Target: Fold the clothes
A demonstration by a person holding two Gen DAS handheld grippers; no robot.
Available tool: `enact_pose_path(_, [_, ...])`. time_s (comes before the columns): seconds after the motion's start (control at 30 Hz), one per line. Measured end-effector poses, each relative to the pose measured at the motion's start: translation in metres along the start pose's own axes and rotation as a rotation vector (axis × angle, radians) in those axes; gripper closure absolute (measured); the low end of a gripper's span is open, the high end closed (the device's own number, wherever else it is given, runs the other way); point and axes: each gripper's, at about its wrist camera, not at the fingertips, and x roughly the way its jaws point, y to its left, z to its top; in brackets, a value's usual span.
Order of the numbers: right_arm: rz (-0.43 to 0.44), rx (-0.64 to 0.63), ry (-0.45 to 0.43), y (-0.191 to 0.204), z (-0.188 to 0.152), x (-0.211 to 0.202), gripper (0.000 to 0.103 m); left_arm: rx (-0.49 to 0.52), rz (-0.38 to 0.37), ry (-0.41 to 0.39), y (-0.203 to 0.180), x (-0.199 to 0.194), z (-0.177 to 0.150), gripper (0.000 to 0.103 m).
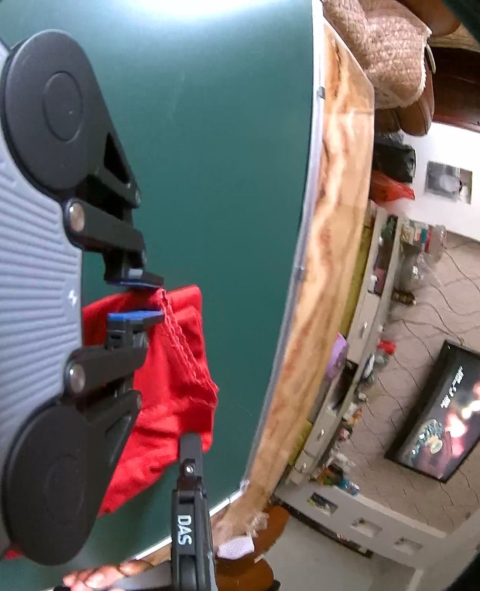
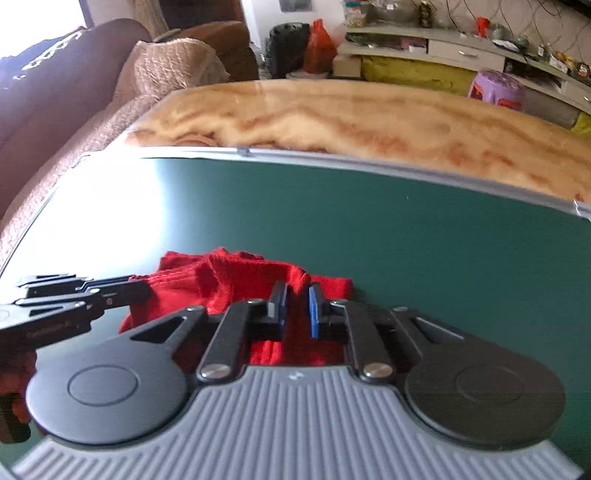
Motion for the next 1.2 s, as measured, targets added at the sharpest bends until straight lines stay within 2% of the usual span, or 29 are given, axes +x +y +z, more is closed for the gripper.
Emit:
enact_pose_path(0.07, [-0.031,0.018,-0.028,-0.002,0.000,-0.003,0.065,-0.019,0.005,0.001,0.003,-0.001,0.001,0.079])
enact_pose_path(0.1, [-0.044,0.027,-0.044,-0.003,0.000,-0.005,0.062,-0.028,0.011,-0.001,0.005,-0.003,0.002,0.077])
enact_pose_path(0.13, [-0.049,0.036,-0.062,-0.005,-0.001,-0.009,0.061,-0.037,0.017,-0.004,0.007,-0.006,0.003,0.073])
enact_pose_path(0.2, [-0.044,0.053,-0.107,-0.007,-0.002,-0.020,0.061,-0.039,0.023,-0.018,0.007,-0.015,0.005,0.072])
enact_pose_path(0.27, [0.002,0.063,-0.154,-0.007,-0.002,-0.031,0.061,-0.004,0.020,-0.040,-0.001,-0.027,0.005,0.072])
enact_pose_path(0.3, [0.056,0.070,-0.156,-0.007,-0.002,-0.034,0.061,0.020,0.012,-0.047,-0.008,-0.034,0.004,0.072])
enact_pose_path(0.4, [0.158,0.054,-0.112,0.003,0.000,-0.029,0.061,0.079,-0.029,-0.043,-0.029,-0.044,-0.003,0.070])
enact_pose_path(0.43, [0.167,0.038,-0.091,0.008,0.000,-0.025,0.061,0.091,-0.043,-0.037,-0.035,-0.046,-0.006,0.070])
enact_pose_path(0.53, [0.099,-0.024,-0.041,0.023,0.001,-0.004,0.061,0.127,-0.036,0.005,-0.047,-0.035,-0.014,0.070])
enact_pose_path(0.63, [-0.006,-0.041,-0.014,0.023,0.002,0.018,0.062,0.156,-0.003,0.045,-0.052,-0.022,-0.024,0.070])
enact_pose_path(0.8, [0.028,-0.019,-0.043,0.015,-0.003,0.000,0.061,0.166,-0.011,0.026,-0.050,-0.034,-0.030,0.070])
enact_pose_path(0.9, [0.048,-0.005,-0.070,0.010,-0.022,-0.036,0.061,0.177,-0.050,0.014,-0.054,-0.063,-0.038,0.065])
enact_pose_path(0.97, [0.050,-0.023,-0.074,0.010,-0.046,-0.062,0.061,0.215,-0.093,0.011,-0.065,-0.086,-0.052,0.053])
enact_pose_path(1.07, [0.017,-0.059,-0.078,0.017,-0.086,-0.095,0.061,0.283,-0.120,0.021,-0.086,-0.112,-0.075,0.053])
enact_pose_path(1.2, [-0.006,-0.077,-0.062,0.028,-0.128,-0.116,0.061,0.342,-0.097,0.061,-0.105,-0.119,-0.105,0.053])
